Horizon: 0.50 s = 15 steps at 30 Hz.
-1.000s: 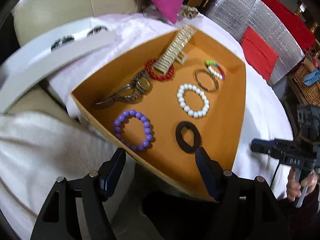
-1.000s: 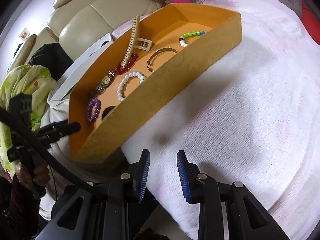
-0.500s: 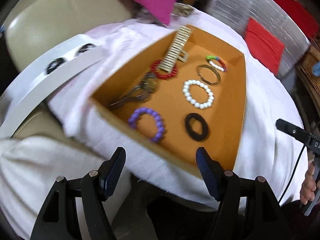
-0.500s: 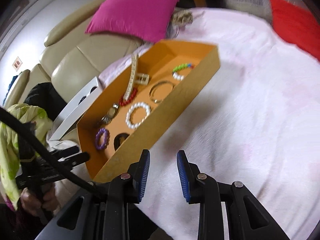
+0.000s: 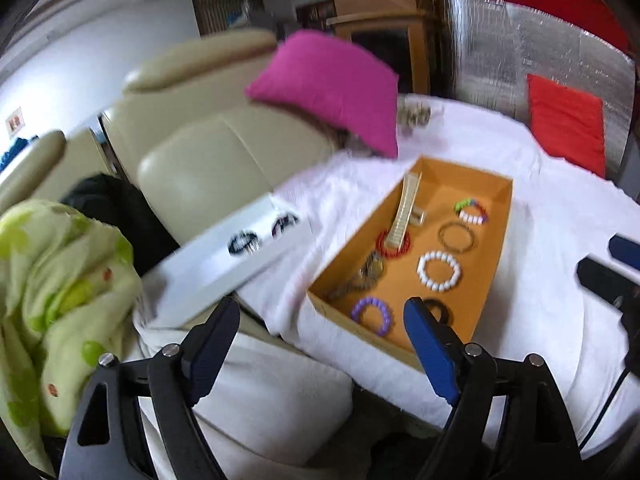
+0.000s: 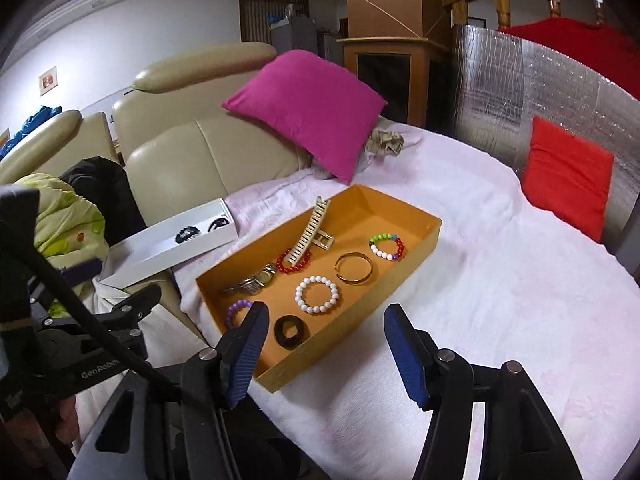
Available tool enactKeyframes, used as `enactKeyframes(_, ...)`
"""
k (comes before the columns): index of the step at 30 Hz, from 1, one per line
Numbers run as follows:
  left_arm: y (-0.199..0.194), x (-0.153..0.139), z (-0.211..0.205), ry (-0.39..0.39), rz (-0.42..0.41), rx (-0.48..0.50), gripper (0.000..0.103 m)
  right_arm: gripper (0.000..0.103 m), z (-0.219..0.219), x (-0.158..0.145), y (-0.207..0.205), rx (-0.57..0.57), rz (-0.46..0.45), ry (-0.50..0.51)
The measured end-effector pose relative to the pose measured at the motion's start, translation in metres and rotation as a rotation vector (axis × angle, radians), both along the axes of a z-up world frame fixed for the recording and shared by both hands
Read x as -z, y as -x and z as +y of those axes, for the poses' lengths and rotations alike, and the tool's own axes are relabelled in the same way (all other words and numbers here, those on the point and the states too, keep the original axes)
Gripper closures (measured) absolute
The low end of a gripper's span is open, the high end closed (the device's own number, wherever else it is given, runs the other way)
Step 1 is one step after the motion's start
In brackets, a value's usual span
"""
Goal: Organize jewelry
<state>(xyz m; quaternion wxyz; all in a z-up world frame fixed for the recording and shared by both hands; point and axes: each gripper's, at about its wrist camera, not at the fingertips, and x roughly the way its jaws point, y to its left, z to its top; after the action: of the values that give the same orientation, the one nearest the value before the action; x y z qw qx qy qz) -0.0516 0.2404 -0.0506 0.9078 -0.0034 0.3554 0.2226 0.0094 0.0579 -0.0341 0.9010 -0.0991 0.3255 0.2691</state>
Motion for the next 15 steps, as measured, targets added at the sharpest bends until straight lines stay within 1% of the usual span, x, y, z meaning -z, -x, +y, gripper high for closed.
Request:
enactKeyframes(1,0.003,-0.005,-0.002,-0.009,-0.016,0.002,0.018,0.039,0.000,-0.002,0.003,0.003,-0.005,0.001)
enactKeyframes(4,0.010,-0.014,-0.009,-0.049,-0.031,-0.003,0.018,0.039,-0.002,-0.009,0.015,0.016,-0.017,0.006)
enactKeyframes(6,0.015,-0.020,-0.014,-0.061,-0.042,-0.001,0.018,0.039,-0.006,-0.014,0.022,0.027,-0.026,-0.001)
enactKeyframes(10,0.025,-0.031,-0.022,-0.064,-0.083,0.004,0.018,0.039,-0.013,-0.020,0.033,0.051,-0.033,-0.011)
enactKeyframes(15,0.034,-0.039,-0.027,-0.057,-0.114,0.003,0.018,0.038,-0.020,-0.024,0.044,0.097,-0.030,-0.011)
